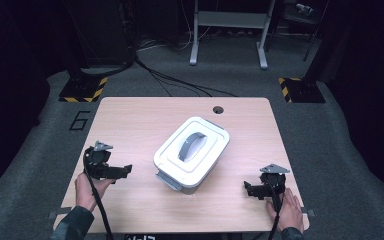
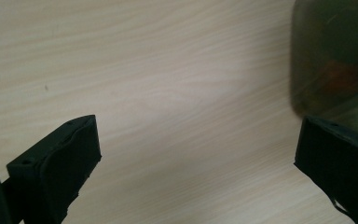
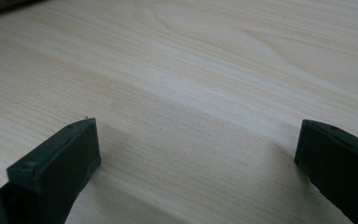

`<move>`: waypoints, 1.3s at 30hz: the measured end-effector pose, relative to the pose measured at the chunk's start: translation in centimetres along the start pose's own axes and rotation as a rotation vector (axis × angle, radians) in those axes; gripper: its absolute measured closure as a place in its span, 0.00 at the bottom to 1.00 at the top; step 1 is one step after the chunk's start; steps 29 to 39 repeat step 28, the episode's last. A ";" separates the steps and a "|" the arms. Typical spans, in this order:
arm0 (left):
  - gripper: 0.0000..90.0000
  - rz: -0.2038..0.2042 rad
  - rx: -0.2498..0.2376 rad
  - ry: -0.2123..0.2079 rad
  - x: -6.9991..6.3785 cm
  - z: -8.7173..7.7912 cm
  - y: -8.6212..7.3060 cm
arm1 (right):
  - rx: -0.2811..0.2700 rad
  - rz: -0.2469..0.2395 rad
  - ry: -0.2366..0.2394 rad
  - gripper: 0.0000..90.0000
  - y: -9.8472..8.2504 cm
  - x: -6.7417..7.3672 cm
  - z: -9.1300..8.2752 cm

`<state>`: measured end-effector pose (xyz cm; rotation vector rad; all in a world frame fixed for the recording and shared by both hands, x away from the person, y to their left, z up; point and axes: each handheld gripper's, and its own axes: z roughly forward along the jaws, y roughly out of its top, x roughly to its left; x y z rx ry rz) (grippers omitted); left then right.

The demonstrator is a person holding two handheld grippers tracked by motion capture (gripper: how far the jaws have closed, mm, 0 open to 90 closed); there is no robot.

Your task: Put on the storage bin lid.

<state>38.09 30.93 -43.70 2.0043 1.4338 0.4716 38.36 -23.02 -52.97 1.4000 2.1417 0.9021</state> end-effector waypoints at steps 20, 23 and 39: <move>0.00 0.014 -0.078 0.073 3.4 4.6 -8.9 | 0.001 0.002 -0.001 0.00 0.0 0.0 0.0; 0.00 0.020 -0.076 0.067 3.5 4.6 -8.8 | 0.001 0.002 -0.001 0.00 0.0 0.0 0.0; 0.00 0.022 -0.077 0.065 3.5 4.6 -8.8 | 0.000 0.000 0.000 0.00 0.0 0.0 0.0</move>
